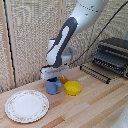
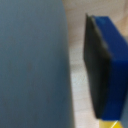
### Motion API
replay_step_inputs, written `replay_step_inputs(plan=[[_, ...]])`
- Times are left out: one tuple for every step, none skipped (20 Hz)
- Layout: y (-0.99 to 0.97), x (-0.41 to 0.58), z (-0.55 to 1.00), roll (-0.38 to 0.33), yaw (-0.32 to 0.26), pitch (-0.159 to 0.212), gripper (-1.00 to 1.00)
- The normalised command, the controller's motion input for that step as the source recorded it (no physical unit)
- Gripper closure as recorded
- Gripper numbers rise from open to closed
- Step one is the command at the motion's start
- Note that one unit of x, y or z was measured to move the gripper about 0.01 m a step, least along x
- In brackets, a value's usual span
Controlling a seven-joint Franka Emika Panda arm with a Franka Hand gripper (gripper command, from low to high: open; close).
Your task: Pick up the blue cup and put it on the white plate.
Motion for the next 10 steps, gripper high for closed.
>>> replay_step_inputs(plan=[[0.00, 0.000, 0.25, 0.000, -0.011, -0.009, 1.00], [0.00, 0.000, 0.33, 0.010, 0.000, -0.021, 1.00], [0.00, 0.000, 0.42, 0.020, -0.023, -0.039, 1.00], [0.00, 0.000, 0.53, 0.061, -0.049, 0.000, 1.00], [0.00, 0.000, 0.75, 0.078, -0.052, 0.000, 1.00], [0.00, 0.029, 0.99, 0.070, -0.043, 0.000, 1.00], [0.00, 0.003, 1.00, 0.055, -0.043, 0.000, 1.00], [0.00, 0.043, 1.00, 0.043, -0.035, 0.000, 1.00], [0.00, 0.054, 1.00, 0.052, -0.030, 0.000, 1.00], [0.00, 0.069, 0.98, 0.071, -0.021, 0.000, 1.00]])
